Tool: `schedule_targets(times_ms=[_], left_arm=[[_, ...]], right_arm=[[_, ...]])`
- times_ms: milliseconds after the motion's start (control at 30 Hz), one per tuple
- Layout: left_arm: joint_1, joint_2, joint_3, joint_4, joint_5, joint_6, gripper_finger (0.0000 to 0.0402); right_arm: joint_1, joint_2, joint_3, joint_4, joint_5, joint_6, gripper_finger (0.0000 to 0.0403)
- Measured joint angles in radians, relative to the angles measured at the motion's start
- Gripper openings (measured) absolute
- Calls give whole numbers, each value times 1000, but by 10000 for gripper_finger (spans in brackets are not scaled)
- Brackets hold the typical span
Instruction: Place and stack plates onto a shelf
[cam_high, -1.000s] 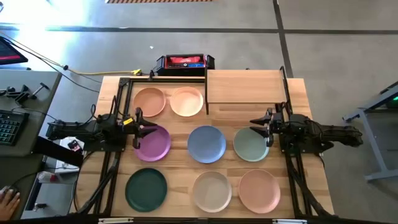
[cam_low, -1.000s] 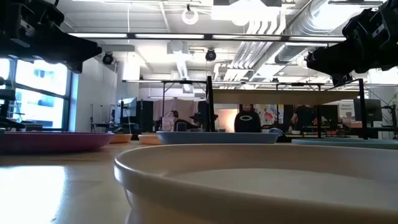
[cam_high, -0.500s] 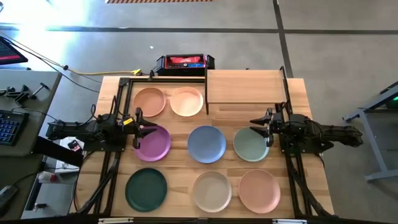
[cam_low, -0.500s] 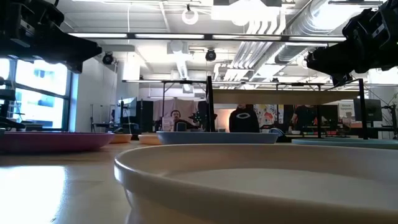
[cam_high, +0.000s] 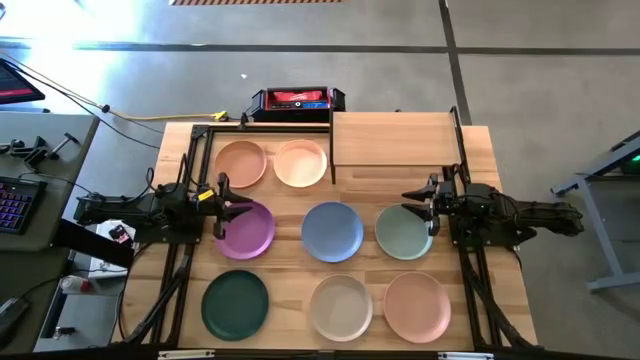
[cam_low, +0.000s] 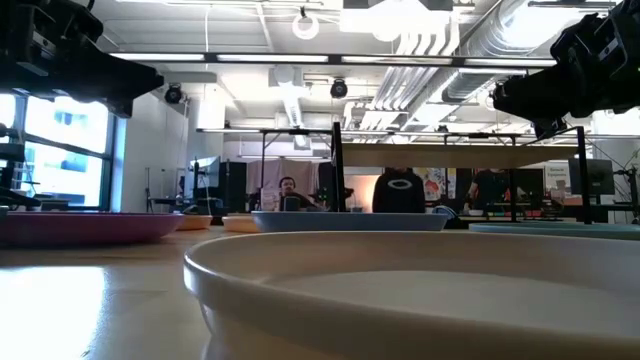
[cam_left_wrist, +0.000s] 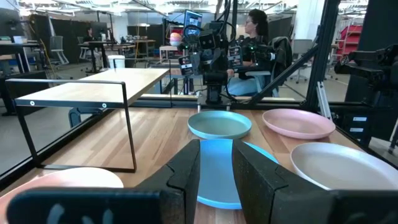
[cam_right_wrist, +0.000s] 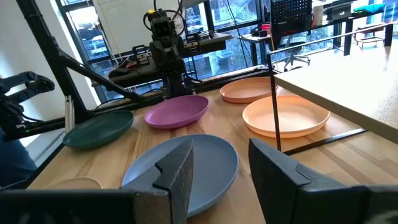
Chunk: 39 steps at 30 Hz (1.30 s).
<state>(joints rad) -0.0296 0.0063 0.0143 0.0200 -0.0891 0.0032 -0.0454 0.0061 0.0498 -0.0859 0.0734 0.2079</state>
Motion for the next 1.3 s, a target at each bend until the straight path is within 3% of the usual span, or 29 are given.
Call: schedule_targets(times_ms=[933,1300], left_arm=[[0,0,0,8,-26,-6,83],[1,0,0,43,-55,-241,83]], right_arm=[[0,0,0,0,0,0,140],[0,0,0,0,0,0,140]])
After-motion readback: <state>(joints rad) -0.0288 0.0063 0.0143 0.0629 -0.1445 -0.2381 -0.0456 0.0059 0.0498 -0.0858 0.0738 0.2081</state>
